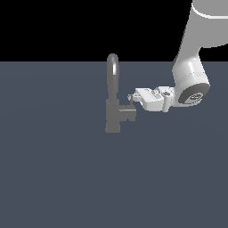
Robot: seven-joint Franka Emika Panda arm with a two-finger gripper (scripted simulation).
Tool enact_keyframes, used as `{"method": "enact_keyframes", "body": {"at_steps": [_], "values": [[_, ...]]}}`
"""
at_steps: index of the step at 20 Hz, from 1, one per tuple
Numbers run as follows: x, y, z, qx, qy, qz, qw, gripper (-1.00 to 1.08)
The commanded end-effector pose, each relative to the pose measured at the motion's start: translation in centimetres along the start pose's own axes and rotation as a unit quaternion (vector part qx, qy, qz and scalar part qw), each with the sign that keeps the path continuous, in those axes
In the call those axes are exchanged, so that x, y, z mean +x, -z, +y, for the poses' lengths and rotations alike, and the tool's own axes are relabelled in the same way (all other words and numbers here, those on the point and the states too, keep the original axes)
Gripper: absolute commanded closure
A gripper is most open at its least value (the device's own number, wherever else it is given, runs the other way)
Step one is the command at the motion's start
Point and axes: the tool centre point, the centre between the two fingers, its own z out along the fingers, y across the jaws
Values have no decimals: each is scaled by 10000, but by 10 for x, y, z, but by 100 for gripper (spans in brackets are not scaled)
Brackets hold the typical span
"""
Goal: Turn on the faucet by rotating a designated handle.
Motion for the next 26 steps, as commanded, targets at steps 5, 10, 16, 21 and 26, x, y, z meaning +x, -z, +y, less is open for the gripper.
{"method": "enact_keyframes", "body": {"at_steps": [5,10,16,21,26], "values": [[-1,0,0,1,9,0,10000,108],[-3,-1,8,1,9,0,10000,108],[-6,-1,22,1,9,0,10000,108],[-9,-1,35,1,9,0,10000,108],[-12,-1,48,1,9,0,10000,108]]}}
